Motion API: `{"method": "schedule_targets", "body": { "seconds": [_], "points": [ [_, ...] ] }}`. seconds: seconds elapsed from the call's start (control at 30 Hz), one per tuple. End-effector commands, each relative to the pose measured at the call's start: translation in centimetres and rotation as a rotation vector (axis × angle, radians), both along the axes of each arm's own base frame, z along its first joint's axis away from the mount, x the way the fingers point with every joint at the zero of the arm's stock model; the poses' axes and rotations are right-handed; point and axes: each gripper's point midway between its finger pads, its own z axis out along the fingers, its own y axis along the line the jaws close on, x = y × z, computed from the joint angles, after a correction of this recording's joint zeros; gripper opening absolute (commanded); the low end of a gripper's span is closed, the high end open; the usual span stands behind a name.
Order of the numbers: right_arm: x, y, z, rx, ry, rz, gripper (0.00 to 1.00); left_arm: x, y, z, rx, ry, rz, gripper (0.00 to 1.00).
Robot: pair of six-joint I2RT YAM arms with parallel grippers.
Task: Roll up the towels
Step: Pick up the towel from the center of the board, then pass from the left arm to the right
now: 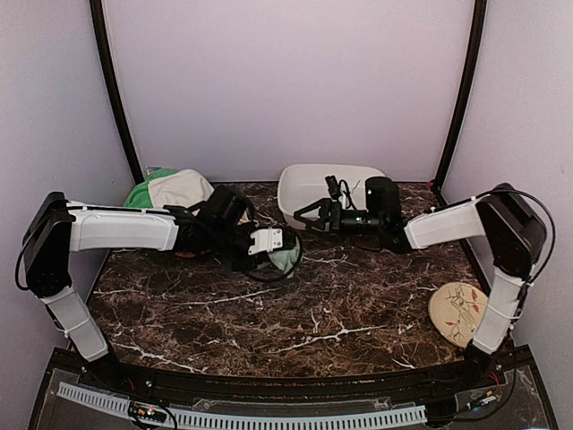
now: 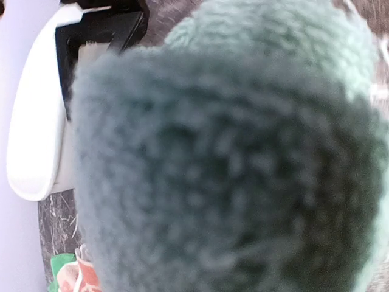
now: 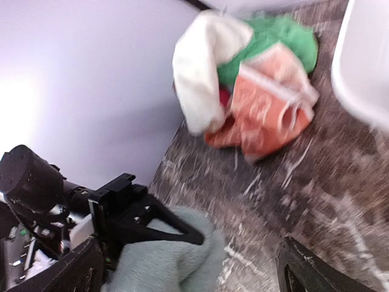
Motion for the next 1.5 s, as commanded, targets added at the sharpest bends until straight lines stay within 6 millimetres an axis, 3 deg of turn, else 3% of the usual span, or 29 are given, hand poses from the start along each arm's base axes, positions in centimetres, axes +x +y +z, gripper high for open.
{"method": "schedule_targets", "body": {
  "seconds": [0.0,0.1,0.23,0.4,0.7,0.87,1.07,1.23,1.47],
  "points": [
    [3.1,-5.1,4.7,-0.313,-0.482,-0.252,1.00,-2.1,1.4,9.1,-0.281,0.434,0.106,0.00],
    [1.9,-7.8,9.5,-0.244,-0.606,-0.375,1.00,-2.8,2.0,12.6,-0.390,0.591,0.117,0.00],
    [-1.2,-9.0,11.5,-0.126,-0.652,-0.360,1.00,-2.7,2.7,15.7,-0.484,0.698,0.132,0.00],
    [-4.8,-4.4,11.6,-0.182,-0.799,-0.212,1.00,-3.0,2.3,17.6,-0.535,0.743,0.100,0.00],
    [-9.6,3.4,15.2,-0.023,-0.876,-0.037,0.99,-4.2,1.6,18.7,-0.567,0.831,0.043,0.00],
    [-10.2,5.1,16.4,0.073,-0.869,-0.034,0.96,-5.6,1.6,19.6,-0.583,0.888,-0.022,0.00],
    [-12.4,4.3,16.8,0.186,-0.867,0.077,0.95,-7.6,1.4,21.4,-0.626,0.994,-0.113,0.00],
    [-11.9,2.1,17.6,0.229,-0.832,0.072,0.93,-8.3,1.4,22.7,-0.655,1.027,-0.150,0.00],
    [-10.6,4.1,18.0,0.152,-0.842,0.079,0.93,-7.4,1.2,21.3,-0.645,1.005,-0.097,0.00]
  ]
}}
